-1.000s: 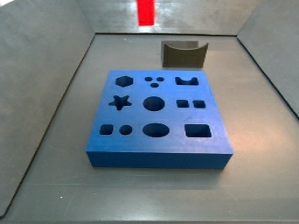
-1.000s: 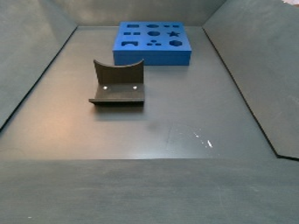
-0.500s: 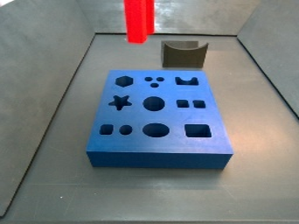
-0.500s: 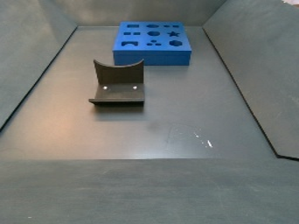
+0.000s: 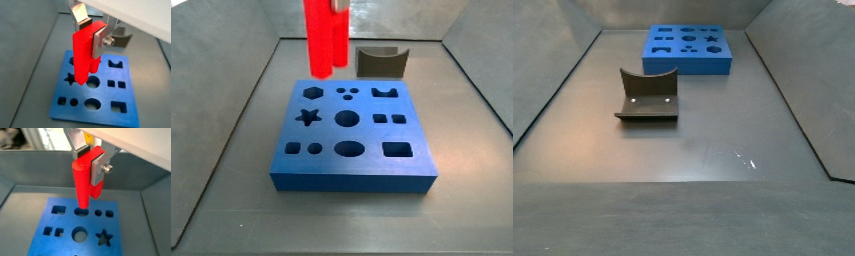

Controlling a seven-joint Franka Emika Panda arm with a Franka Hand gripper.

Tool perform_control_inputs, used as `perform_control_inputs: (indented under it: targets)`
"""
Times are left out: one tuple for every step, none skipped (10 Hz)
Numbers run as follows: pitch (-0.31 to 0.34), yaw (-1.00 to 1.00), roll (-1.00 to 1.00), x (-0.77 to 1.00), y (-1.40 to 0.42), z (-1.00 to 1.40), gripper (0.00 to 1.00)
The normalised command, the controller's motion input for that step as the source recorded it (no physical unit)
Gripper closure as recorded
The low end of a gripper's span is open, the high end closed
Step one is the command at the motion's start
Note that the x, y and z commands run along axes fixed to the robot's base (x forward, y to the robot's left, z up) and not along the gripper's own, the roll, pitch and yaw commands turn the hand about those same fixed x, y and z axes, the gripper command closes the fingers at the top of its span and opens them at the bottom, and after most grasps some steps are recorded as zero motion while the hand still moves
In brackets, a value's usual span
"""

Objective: Insert the square-circle object.

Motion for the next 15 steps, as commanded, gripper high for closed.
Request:
perform_control_inputs:
  targets:
    - [-0.043,-0.91,0.33,0.0,-0.01,-0.47,1.0]
    - [-0.044,-0.9,0.33,0.0,-0.01,-0.48,1.0]
    - [-0.014,-0.91,0.27,0.0,-0.07,-0.51,1.0]
    - [0.031,-0.92,0.1,0.0,-0.24,-0.52,1.0]
    - [0.033,-0.92,0.09,0.0,-0.24,-0.53,1.0]
    - [0.02,-0.93,0.02,0.0,-0.24,-0.6,1.0]
    - [0.0,-0.91,0.0,0.0,-0.25,-0.53,1.0]
    - [0.0,-0.91,0.0,0.0,-0.27,-0.49,1.0]
    - [0.046,-0.95,0.01,0.0,-0.18,-0.41,1.0]
    - [0.039,-1.0,0.03,0.0,-0.08,-0.38,1.0]
    - [0.007,-1.0,0.05,-0.02,0.0,-0.37,1.0]
    - [0.019,-1.0,0.04,-0.03,0.0,-0.34,1.0]
    - [0.077,-0.88,0.06,-0.19,-0.01,-0.18,1.0]
    - [0.009,-0.34,-0.02,-0.59,-0.06,-0.36,1.0]
    - [0.0,-0.17,-0.02,-0.59,-0.09,-0.26,1.0]
